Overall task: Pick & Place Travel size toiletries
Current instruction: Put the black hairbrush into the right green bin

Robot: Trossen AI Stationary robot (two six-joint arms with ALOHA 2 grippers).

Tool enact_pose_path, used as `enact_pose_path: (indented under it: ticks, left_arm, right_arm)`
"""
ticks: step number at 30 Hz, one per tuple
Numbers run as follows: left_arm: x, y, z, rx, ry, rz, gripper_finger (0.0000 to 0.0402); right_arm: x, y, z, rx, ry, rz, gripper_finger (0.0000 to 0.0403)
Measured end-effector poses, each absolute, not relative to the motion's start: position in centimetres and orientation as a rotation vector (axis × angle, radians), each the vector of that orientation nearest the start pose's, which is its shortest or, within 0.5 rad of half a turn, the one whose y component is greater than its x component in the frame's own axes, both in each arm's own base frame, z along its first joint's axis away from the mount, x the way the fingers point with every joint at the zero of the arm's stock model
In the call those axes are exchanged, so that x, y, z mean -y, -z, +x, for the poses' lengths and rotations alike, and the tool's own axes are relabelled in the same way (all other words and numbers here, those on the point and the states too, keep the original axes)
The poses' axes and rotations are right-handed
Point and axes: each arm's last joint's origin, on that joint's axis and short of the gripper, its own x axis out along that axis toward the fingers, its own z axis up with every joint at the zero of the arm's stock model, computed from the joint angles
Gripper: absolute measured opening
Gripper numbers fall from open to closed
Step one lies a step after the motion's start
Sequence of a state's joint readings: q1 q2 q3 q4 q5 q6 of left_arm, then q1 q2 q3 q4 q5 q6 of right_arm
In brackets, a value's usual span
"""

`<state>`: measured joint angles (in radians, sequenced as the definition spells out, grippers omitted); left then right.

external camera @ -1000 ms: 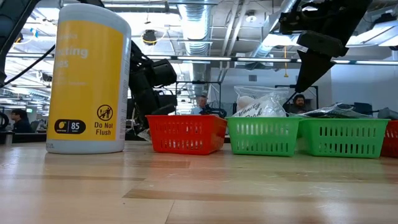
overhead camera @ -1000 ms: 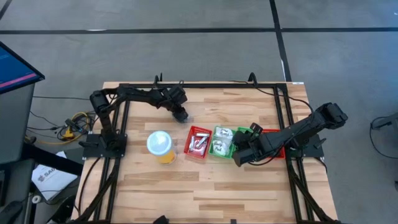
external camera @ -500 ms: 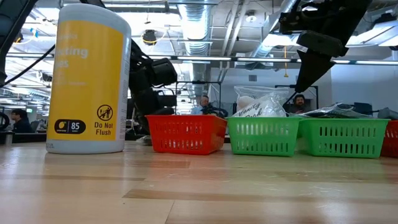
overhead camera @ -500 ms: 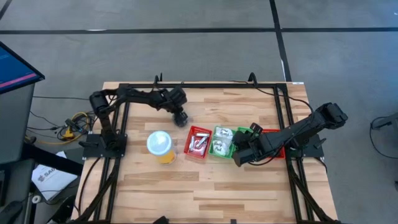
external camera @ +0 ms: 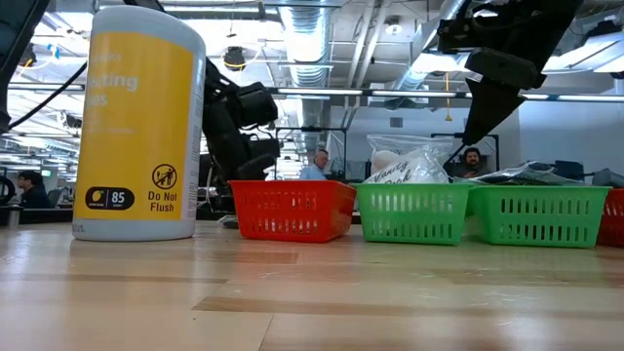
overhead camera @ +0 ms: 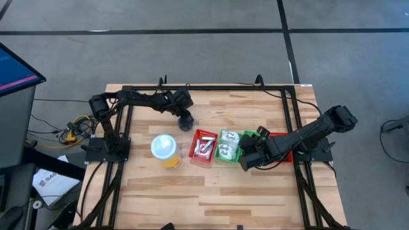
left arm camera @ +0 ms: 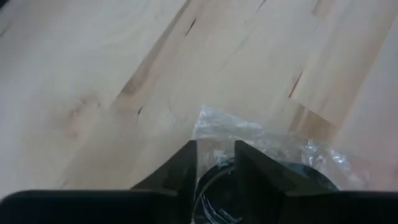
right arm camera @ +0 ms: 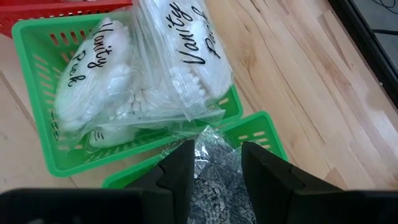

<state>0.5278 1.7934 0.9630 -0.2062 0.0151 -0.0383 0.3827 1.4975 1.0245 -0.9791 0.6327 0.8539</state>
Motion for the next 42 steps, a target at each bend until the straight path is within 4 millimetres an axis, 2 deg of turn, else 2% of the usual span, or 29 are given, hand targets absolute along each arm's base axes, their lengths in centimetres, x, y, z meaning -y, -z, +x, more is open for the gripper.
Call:
enact_pose_path:
  ticks: [7, 11, 16, 22, 25, 28, 30, 34, 37, 42]
  left_arm:
    - [-17.4, -13.7, 29.3, -0.966, -0.499, -0.309, 0.0179]
    - [-17.5, -13.5, 29.2, -0.956, -0.48, -0.329, 0.0212]
    - [-17.1, -12.2, 28.4, -0.963, -0.482, -0.335, 0.0231]
    - [-16.3, -11.4, 28.0, -0.942, -0.492, -0.319, 0.0232]
    - [-15.8, -10.9, 27.7, -0.964, -0.496, -0.306, 0.0219]
    - [-15.5, -10.6, 27.5, -0.977, -0.51, -0.294, 0.0186]
    - [-15.4, -10.4, 27.3, -0.988, -0.519, -0.293, 0.0146]
    - [-15.4, -10.3, 27.1, -0.998, -0.549, -0.293, 0.0027]
    - [-15.4, -10.3, 27.1, -0.999, -0.554, -0.299, 0.0006]
    - [-15.4, -10.4, 27.1, -0.994, -0.555, -0.307, 0.0001]
  right_arm:
    - [-8.0, -21.8, 24.5, -1.042, 0.693, 0.033, 0.0123]
    - [-8.0, -21.8, 24.6, -1.036, 0.692, 0.038, 0.0123]
    - [-8.1, -21.8, 24.6, -1.035, 0.69, 0.039, 0.0123]
    - [-8.1, -21.8, 24.7, -1.032, 0.682, 0.033, 0.0123]
    - [-8.1, -21.8, 24.7, -1.033, 0.68, 0.031, 0.0123]
    - [-8.1, -21.8, 24.7, -1.033, 0.68, 0.031, 0.0123]
    - [-8.1, -21.8, 24.7, -1.033, 0.68, 0.031, 0.0123]
    - [-8.1, -21.8, 24.7, -1.033, 0.68, 0.031, 0.0123]
    - [-8.1, -21.8, 24.7, -1.033, 0.68, 0.031, 0.0123]
    - [-8.1, -21.8, 24.7, -1.033, 0.68, 0.031, 0.0123]
